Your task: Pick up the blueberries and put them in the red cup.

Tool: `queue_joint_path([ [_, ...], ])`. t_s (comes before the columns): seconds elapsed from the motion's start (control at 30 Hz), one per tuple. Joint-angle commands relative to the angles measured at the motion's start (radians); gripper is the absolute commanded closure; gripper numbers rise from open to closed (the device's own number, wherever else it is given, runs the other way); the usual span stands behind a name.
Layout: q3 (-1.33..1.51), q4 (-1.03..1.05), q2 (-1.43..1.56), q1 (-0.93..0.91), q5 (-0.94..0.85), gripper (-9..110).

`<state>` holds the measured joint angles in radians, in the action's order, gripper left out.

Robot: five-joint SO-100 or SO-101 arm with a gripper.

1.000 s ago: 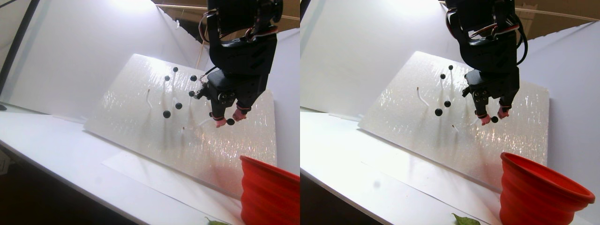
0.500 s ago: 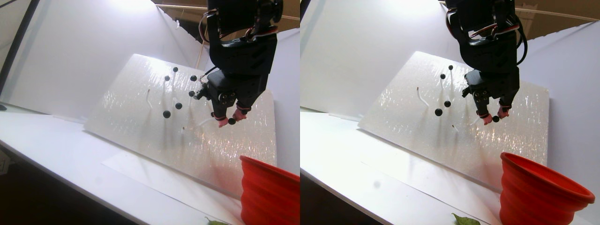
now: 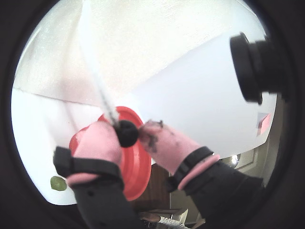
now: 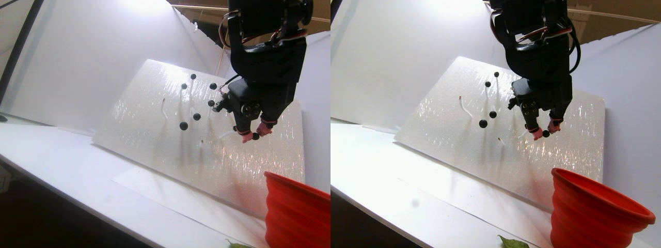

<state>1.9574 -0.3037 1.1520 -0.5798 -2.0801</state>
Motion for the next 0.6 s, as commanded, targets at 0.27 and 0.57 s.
queue_joint_path([
  [0.27,0.015,-0.005,0.127,-0.061,-0.008,91],
  [0.57,0.000,-0.014,0.127,-0.043,0.020,86],
])
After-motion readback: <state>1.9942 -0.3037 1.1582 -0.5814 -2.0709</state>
